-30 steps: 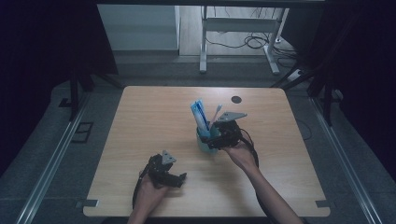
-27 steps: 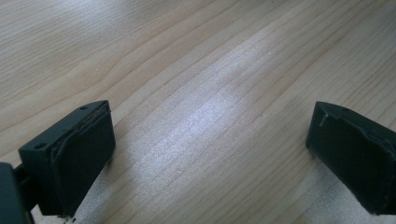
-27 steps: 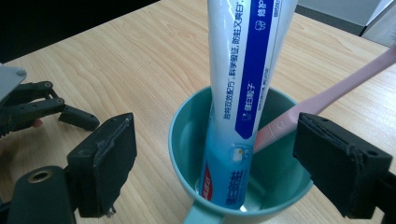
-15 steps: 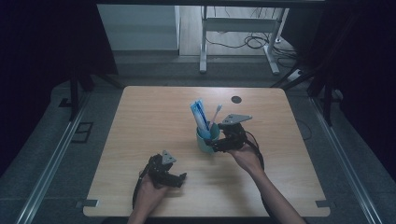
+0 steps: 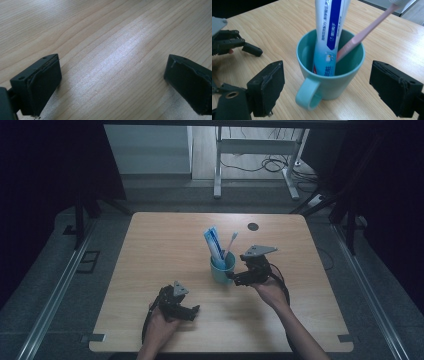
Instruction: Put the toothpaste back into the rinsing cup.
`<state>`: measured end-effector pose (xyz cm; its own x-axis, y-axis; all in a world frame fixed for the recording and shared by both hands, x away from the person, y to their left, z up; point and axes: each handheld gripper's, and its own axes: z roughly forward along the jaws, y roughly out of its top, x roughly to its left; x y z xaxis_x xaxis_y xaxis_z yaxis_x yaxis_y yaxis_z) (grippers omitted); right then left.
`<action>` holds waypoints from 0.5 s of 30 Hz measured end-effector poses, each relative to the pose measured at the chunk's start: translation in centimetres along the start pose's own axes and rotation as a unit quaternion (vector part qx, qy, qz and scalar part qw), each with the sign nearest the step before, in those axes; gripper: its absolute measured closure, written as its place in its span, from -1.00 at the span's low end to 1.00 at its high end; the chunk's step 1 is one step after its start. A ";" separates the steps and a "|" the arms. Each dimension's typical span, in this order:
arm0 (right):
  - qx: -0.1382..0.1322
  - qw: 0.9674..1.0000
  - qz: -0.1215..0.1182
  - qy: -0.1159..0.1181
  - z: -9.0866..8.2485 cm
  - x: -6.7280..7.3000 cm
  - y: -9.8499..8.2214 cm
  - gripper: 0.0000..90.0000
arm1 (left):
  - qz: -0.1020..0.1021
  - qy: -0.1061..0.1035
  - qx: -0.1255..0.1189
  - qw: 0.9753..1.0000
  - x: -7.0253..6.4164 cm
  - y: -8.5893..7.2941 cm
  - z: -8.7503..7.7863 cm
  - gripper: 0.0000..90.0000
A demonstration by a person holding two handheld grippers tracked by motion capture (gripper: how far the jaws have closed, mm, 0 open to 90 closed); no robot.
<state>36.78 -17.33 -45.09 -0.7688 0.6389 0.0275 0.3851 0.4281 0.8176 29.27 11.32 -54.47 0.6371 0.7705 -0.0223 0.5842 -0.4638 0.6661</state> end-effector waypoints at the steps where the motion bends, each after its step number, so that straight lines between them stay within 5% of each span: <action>1: 0.001 1.000 0.000 0.000 -0.1 0.0 -0.1 -0.74 | 0.000 0.000 0.000 1.000 0.0 0.0 0.0 -0.97; 15: 0.021 1.000 -0.005 -0.004 -1.2 -0.6 -1.9 -0.97 | 0.000 0.000 0.000 1.000 0.0 0.0 0.0 -0.97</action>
<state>35.89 -19.26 -45.96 -0.7684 0.6399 0.0138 0.3988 0.4617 0.7923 29.27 11.32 -54.47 0.6375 0.7701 -0.0221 0.5838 -0.4641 0.6661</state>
